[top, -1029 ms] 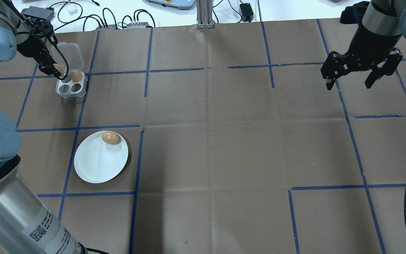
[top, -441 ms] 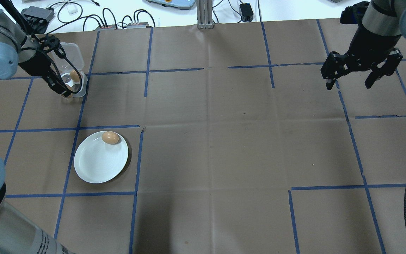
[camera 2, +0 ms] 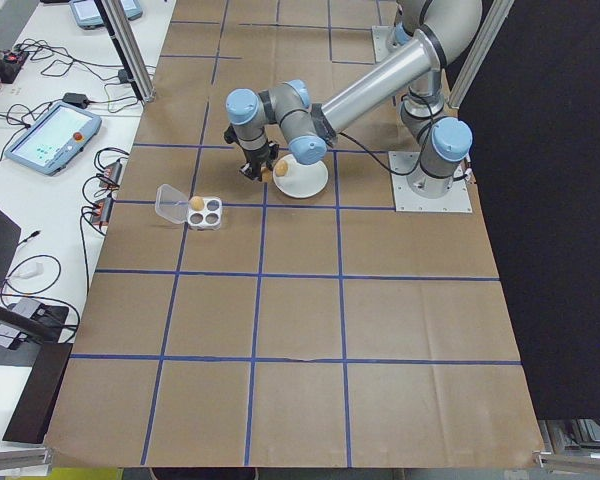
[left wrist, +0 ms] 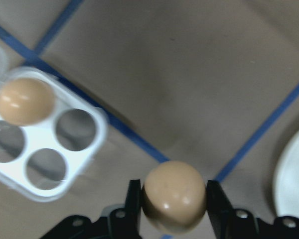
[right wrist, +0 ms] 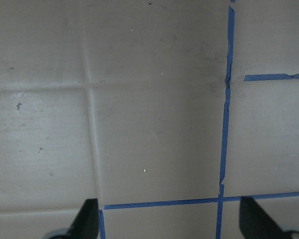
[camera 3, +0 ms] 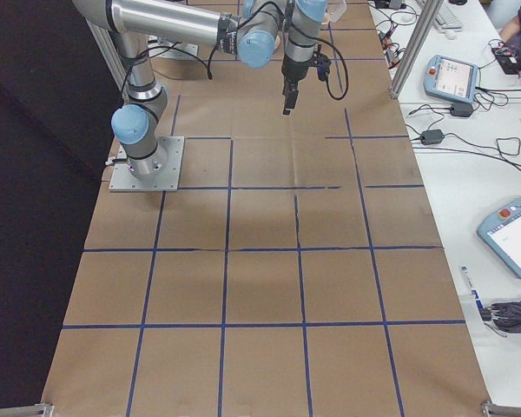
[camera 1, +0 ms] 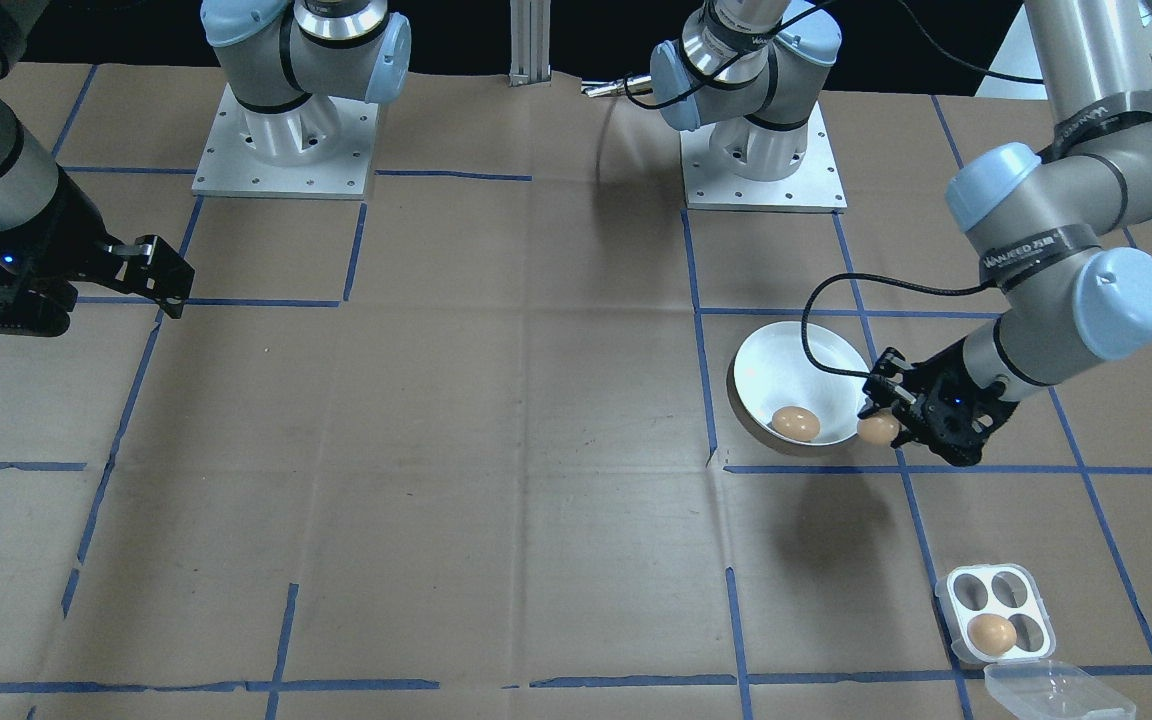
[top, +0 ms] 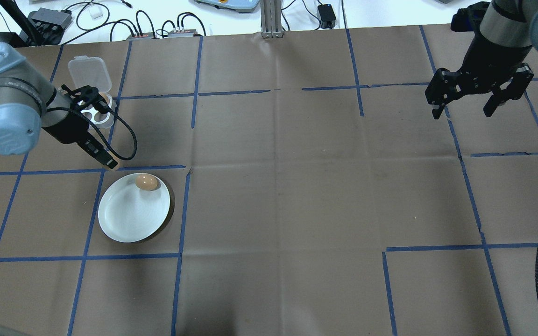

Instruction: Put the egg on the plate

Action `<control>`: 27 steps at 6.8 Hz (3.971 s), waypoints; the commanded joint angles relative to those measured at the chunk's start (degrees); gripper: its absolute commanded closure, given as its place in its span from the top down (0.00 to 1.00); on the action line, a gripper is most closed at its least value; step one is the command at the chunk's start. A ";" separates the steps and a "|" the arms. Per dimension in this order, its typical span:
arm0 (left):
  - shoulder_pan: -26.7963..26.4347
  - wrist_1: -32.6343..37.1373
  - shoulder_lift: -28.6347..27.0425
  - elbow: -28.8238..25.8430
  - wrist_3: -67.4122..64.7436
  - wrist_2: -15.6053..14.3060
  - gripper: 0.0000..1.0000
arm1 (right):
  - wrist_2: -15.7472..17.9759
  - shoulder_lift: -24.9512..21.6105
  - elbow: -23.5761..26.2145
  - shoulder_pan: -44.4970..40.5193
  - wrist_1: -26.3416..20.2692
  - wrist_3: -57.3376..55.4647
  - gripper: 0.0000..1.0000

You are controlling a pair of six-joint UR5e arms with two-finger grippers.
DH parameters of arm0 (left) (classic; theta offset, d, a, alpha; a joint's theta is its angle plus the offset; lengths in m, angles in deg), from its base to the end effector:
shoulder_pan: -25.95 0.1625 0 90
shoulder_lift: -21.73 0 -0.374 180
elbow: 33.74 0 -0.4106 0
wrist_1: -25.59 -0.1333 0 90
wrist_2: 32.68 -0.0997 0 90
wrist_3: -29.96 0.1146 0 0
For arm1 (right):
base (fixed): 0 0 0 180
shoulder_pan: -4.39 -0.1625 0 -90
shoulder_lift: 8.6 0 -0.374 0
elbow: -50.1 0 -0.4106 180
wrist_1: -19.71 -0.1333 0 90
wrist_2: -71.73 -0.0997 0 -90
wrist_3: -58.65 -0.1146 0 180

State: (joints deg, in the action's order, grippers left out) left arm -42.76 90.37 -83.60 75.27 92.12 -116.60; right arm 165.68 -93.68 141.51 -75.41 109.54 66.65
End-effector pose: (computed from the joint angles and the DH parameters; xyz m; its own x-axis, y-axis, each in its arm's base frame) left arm 0.0527 -0.5357 0.1633 -0.7468 0.6376 0.1890 0.6465 0.7627 -0.0185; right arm 0.0302 -0.5402 0.3650 -0.9982 0.0313 0.0520 0.0374 0.9919 0.1216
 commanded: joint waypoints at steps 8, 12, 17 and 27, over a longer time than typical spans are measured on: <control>1.21 -3.30 2.69 -0.92 -6.18 -0.80 1.00 | 0.00 0.00 0.00 0.00 0.00 0.00 1.00; 1.48 -2.91 -13.28 -21.50 -33.35 -1.68 1.00 | 0.00 0.00 0.00 0.00 0.00 0.00 1.00; 0.78 1.64 -27.12 -37.45 -51.35 -2.48 1.00 | 0.00 0.00 0.00 0.00 0.00 0.00 1.00; 0.60 1.93 -28.62 -39.13 -52.32 -1.78 0.82 | 0.00 0.00 0.00 0.00 0.00 0.00 1.00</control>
State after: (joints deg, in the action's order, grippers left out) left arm -42.15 92.29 -112.15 36.30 39.80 -118.69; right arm 165.68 -93.68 141.51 -75.41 109.54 66.65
